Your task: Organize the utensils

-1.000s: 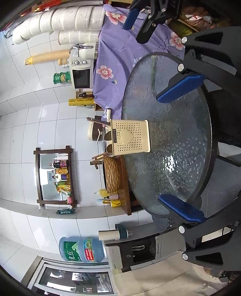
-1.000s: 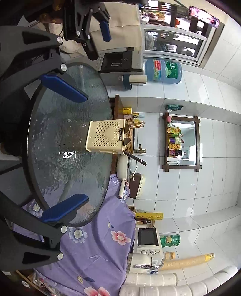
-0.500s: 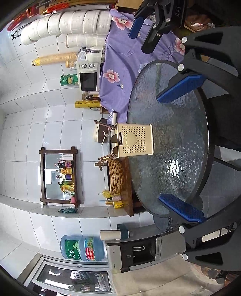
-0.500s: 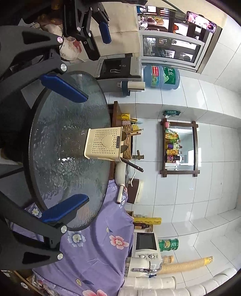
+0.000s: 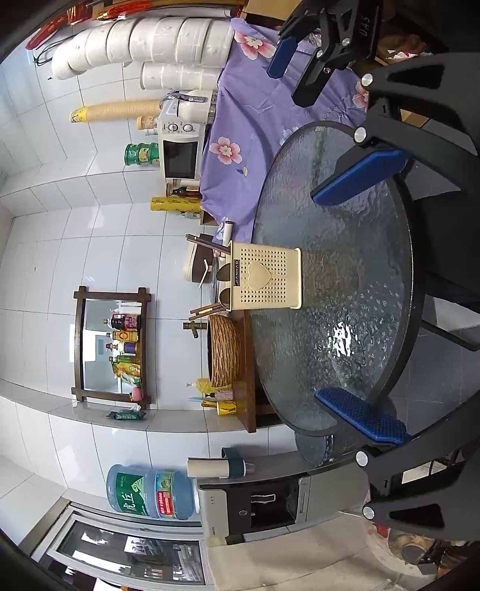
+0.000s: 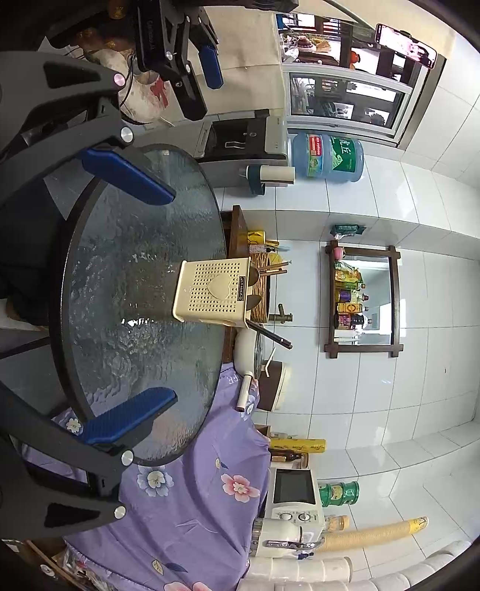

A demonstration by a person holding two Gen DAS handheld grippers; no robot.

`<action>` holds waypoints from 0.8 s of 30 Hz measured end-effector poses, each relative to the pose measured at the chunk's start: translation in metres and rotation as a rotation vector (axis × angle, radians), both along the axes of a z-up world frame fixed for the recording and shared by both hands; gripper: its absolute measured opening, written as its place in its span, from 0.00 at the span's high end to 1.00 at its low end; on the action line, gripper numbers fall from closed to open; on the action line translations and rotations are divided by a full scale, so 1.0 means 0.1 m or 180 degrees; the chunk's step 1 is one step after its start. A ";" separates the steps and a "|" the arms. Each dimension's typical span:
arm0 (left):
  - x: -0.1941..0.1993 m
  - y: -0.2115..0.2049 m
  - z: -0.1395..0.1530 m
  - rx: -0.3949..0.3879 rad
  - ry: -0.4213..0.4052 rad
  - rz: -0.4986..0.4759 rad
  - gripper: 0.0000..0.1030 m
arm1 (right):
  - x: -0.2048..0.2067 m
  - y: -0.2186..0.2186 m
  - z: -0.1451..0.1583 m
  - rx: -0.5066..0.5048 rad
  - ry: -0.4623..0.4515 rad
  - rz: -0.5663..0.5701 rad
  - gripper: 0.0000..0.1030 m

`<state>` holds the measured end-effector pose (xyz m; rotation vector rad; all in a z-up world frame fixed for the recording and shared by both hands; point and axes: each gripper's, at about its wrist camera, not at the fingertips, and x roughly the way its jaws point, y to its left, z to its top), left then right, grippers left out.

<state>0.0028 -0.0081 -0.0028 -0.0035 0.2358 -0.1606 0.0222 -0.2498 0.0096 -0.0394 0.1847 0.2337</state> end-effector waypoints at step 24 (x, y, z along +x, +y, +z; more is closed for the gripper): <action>0.00 0.06 -0.01 -0.0084 0.0006 0.0071 0.06 | 0.02 0.03 -0.04 0.0010 0.0036 0.0057 0.05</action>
